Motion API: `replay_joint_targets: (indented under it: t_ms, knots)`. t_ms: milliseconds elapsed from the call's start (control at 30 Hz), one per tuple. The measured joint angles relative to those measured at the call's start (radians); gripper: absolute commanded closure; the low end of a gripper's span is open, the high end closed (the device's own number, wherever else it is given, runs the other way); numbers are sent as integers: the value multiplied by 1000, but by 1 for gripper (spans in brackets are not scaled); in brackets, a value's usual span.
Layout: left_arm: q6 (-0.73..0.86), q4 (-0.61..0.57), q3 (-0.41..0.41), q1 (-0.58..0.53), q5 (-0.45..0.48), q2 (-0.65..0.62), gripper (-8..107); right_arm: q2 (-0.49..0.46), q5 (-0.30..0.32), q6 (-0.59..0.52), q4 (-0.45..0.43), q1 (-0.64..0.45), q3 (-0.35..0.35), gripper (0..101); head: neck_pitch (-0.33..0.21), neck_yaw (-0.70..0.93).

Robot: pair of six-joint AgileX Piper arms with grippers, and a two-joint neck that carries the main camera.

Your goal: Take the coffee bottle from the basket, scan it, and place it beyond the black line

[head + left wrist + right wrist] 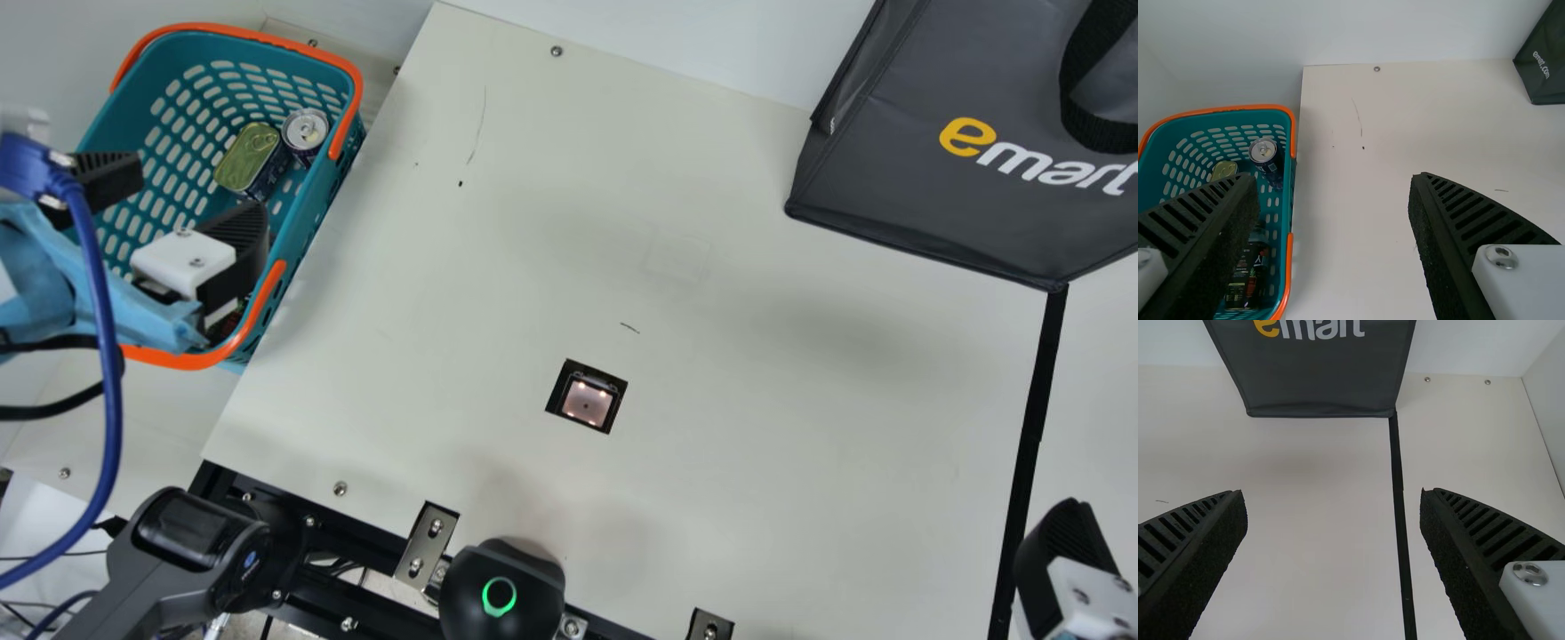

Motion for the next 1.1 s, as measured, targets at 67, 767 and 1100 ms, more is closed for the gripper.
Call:
replay_joint_targets:
  t_ms: [67,767,1100]
  knots:
    - [0,0,0,0,0,0,9,0,0,0,0,0,0,11,0,0]
    - [-10,15,13,57,-2,14,9,0,1,0,0,0,0,11,0,0]
    - [43,-10,29,167,-17,49,9,0,1,0,0,0,0,11,0,0]
